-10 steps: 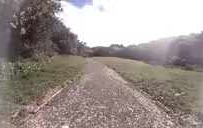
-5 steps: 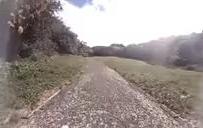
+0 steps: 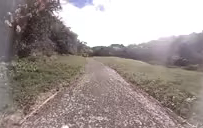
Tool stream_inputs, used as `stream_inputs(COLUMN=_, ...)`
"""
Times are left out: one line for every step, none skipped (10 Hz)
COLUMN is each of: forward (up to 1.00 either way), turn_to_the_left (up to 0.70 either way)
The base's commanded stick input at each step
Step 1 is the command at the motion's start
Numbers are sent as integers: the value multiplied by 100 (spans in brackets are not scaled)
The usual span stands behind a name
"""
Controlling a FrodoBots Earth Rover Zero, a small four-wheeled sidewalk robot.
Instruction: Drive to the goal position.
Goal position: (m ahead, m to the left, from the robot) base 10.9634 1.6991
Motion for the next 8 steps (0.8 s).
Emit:
stream_inputs(forward=30, turn_to_the_left=0)
stream_inputs(forward=30, turn_to_the_left=0)
stream_inputs(forward=30, turn_to_the_left=0)
stream_inputs(forward=30, turn_to_the_left=0)
stream_inputs(forward=30, turn_to_the_left=0)
stream_inputs(forward=30, turn_to_the_left=0)
stream_inputs(forward=30, turn_to_the_left=0)
stream_inputs(forward=30, turn_to_the_left=0)
